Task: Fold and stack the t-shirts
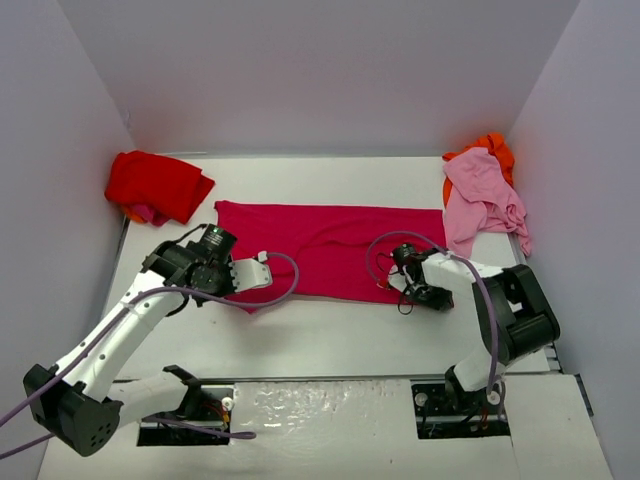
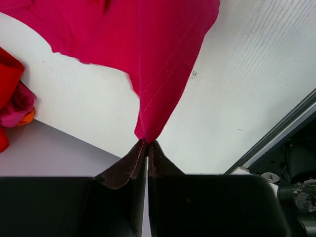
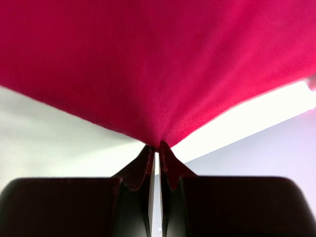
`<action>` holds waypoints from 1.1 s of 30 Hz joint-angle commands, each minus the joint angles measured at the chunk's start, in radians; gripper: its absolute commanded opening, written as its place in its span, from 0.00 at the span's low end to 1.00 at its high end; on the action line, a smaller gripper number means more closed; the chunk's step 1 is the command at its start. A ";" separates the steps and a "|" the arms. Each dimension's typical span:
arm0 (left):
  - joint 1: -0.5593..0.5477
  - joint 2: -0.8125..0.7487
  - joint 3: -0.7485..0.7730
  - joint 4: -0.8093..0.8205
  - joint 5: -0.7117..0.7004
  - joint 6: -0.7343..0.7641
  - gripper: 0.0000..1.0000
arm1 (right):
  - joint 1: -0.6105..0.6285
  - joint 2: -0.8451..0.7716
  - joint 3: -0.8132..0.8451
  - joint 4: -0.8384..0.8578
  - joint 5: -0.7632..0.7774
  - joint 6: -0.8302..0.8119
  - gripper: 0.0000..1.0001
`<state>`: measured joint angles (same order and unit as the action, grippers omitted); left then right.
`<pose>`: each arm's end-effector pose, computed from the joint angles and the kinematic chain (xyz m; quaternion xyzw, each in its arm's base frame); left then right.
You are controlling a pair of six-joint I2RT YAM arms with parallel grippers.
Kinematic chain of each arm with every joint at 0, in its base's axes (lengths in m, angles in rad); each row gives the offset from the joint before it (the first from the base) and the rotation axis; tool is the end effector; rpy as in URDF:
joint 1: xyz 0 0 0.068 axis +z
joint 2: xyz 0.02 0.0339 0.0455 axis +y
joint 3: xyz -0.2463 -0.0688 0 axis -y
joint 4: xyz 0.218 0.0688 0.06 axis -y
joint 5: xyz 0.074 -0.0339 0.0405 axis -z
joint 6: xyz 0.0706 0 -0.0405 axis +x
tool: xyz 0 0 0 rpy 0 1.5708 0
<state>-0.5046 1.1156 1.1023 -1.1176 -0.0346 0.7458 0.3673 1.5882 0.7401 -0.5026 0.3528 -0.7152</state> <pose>0.1693 -0.0907 0.2610 0.5680 0.7934 0.0430 0.2145 0.2366 0.0649 0.0991 -0.4876 0.8486 -0.1905 0.0763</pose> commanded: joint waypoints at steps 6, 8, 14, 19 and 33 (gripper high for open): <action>0.000 0.070 0.201 0.020 0.015 0.010 0.00 | -0.007 -0.075 0.206 -0.073 0.047 -0.076 0.00; 0.005 0.113 0.245 0.053 -0.002 0.031 0.00 | -0.012 -0.051 0.268 -0.076 0.052 -0.093 0.00; 0.053 0.276 0.380 0.143 0.025 0.099 0.00 | -0.051 0.070 0.428 -0.080 0.040 -0.129 0.00; 0.158 0.394 0.439 0.247 0.097 0.135 0.00 | -0.101 0.187 0.538 -0.079 0.027 -0.126 0.00; 0.376 0.776 0.744 0.303 0.225 0.181 0.00 | -0.183 0.429 0.820 -0.084 0.065 -0.135 0.00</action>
<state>-0.1418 1.8479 1.7282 -0.8440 0.1384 0.8970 0.1904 1.9956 1.4684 -0.5572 0.3611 -0.8355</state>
